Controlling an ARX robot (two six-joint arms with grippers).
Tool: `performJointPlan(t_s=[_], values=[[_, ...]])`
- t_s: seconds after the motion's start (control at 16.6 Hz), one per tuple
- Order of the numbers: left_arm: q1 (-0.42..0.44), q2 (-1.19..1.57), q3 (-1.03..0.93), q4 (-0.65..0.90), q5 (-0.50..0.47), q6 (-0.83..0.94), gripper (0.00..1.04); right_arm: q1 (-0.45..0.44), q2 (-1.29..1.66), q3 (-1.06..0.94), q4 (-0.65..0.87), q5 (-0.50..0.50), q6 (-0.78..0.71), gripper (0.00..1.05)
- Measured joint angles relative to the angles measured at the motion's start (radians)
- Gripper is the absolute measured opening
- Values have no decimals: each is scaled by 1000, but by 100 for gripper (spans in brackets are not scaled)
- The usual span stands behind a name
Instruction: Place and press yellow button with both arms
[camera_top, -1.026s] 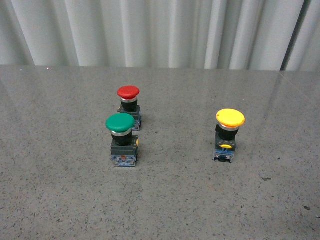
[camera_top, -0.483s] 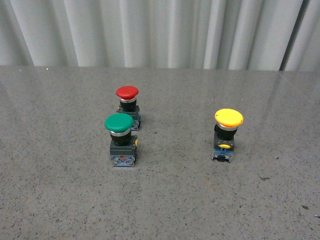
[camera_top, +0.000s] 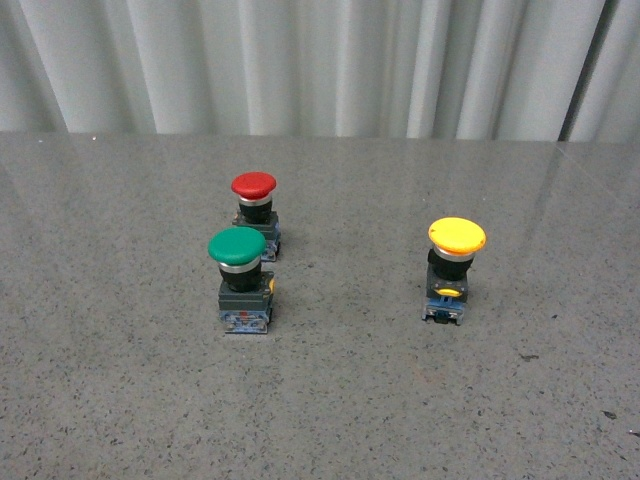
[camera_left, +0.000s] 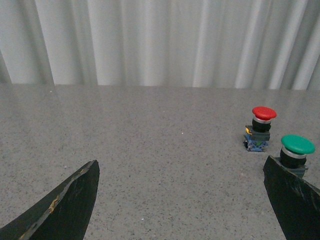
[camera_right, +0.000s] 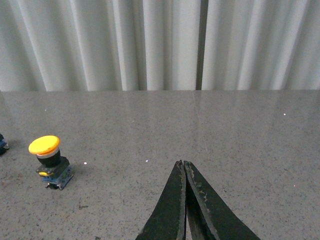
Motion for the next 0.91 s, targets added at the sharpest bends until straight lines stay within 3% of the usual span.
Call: performJointPlan(t_s=[0.12,0.54,0.91], values=[[0,0,0,0,0,0,98,0,-119,-29,-127,-2,0,2],[0,0,0,0,0,0,98,0,-187,-29,-154,0,-1,3],[0,0,0,0,0,0,98,0,-187,-29,-154,0,-1,50]])
